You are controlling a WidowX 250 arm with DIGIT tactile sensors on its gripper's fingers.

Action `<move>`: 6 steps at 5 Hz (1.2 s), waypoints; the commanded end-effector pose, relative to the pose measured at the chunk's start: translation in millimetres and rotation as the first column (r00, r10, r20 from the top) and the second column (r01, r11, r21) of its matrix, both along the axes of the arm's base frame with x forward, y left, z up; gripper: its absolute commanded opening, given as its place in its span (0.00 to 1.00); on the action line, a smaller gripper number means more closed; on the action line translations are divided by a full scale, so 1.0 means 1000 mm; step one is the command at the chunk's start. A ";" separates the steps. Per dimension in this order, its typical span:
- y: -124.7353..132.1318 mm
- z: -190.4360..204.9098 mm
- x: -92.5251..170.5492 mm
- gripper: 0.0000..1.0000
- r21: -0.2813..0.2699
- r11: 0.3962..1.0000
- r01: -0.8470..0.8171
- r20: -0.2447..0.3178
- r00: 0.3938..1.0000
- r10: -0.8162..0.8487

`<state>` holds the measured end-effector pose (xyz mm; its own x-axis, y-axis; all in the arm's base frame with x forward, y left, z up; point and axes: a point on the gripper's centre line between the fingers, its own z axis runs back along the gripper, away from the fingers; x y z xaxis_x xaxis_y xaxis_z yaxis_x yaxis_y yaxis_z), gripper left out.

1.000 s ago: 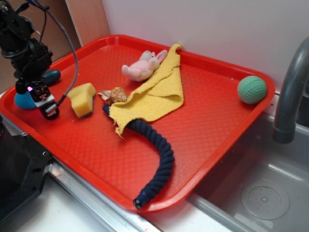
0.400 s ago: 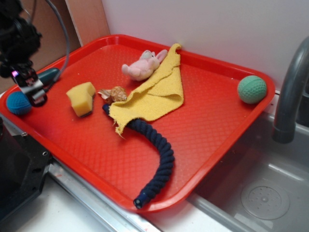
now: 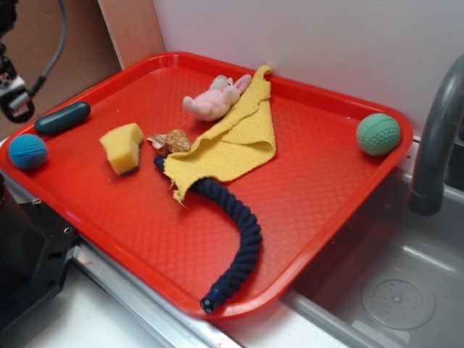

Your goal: Grab the blue ball.

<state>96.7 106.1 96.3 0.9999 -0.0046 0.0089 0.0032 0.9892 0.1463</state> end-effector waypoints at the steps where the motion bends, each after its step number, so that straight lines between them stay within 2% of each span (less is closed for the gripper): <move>1: 0.020 -0.045 0.004 1.00 -0.045 0.999 -0.028 -0.029 0.999 0.026; 2: 0.016 -0.060 0.016 1.00 -0.068 0.998 0.011 -0.029 0.999 -0.013; 3: 0.009 -0.079 0.023 1.00 -0.100 0.994 0.043 -0.067 0.996 -0.050; 4: 0.003 -0.086 0.025 0.96 -0.084 0.996 0.038 -0.118 0.992 -0.048; 5: 0.005 -0.081 0.027 0.00 -0.064 0.997 0.035 -0.114 0.993 -0.043; 6: 0.008 -0.075 0.022 0.00 -0.064 0.997 0.038 -0.088 0.995 -0.044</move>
<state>119.7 117.2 22.9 0.9963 -0.0429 -0.0749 0.0500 0.9942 0.0956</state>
